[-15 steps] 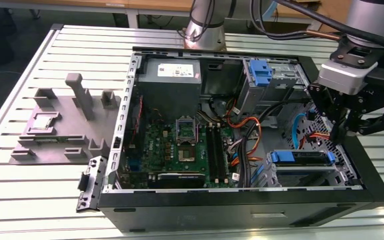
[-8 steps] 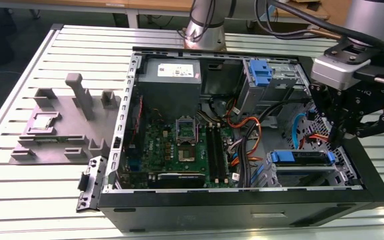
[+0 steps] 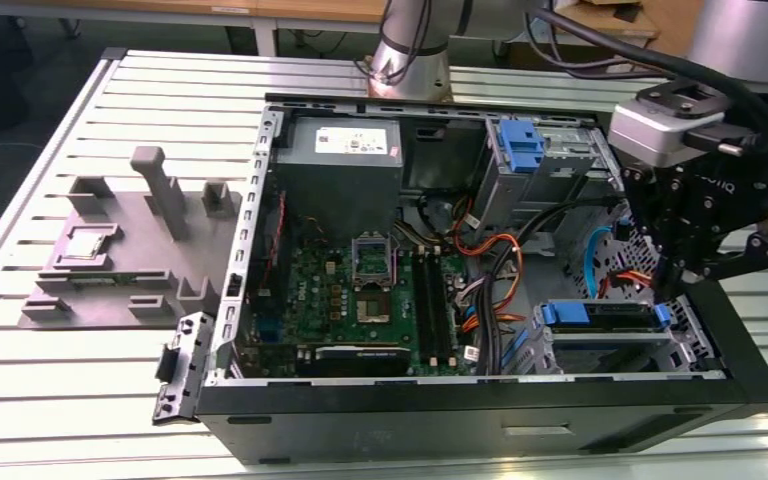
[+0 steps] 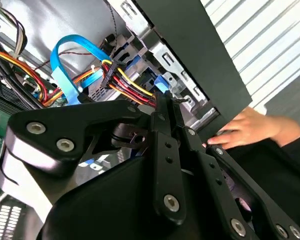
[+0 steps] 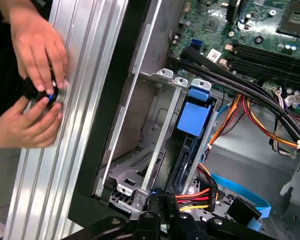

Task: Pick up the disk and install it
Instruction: 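Insert the first disk wire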

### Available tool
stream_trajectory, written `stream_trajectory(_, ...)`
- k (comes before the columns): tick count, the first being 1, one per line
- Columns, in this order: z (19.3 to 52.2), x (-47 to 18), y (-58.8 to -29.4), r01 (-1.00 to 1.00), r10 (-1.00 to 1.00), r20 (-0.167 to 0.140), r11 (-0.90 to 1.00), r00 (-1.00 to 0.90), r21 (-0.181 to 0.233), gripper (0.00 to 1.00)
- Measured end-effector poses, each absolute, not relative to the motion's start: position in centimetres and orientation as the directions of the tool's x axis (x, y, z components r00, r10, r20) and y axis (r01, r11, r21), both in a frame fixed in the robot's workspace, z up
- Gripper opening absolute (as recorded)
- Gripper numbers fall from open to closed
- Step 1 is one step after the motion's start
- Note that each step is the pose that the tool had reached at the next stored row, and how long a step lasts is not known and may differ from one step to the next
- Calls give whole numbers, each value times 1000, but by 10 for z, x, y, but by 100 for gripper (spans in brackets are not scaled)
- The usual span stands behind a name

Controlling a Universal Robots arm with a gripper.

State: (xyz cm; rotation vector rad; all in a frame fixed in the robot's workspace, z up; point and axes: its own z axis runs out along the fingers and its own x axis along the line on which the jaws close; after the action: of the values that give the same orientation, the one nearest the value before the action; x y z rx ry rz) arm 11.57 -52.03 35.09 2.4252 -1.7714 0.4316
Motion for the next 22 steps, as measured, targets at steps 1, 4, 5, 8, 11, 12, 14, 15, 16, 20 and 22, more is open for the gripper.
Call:
stream_trajectory(1, 351, 116, -520, -951, -920, 289, -300, 266, -80, 17)
stream_trajectory(4, 351, 116, -520, -963, -931, 289, -256, 223, -80, 17)
stream_trajectory(5, 351, 116, -520, -967, -934, 289, -242, 210, -80, 17)
stream_trajectory(8, 350, 116, -520, -974, -940, 289, -210, 179, -80, 17)
stream_trajectory(11, 350, 116, -520, -979, -946, 283, -188, 159, -81, 17)
stream_trajectory(12, 350, 116, -520, -980, -948, 280, -179, 150, -82, 17)
stream_trajectory(14, 349, 116, -520, -986, -953, 278, -147, 119, -82, 17)
stream_trajectory(15, 349, 116, -520, -988, -955, 278, -129, 102, -82, 17)
stream_trajectory(16, 349, 116, -520, -990, -957, 278, -112, 85, -82, 17)
stream_trajectory(20, 346, 116, -520, -995, -961, 275, -61, 36, -82, 17)
stream_trajectory(22, 344, 116, -520, -996, -963, 270, -42, 18, -82, 17)
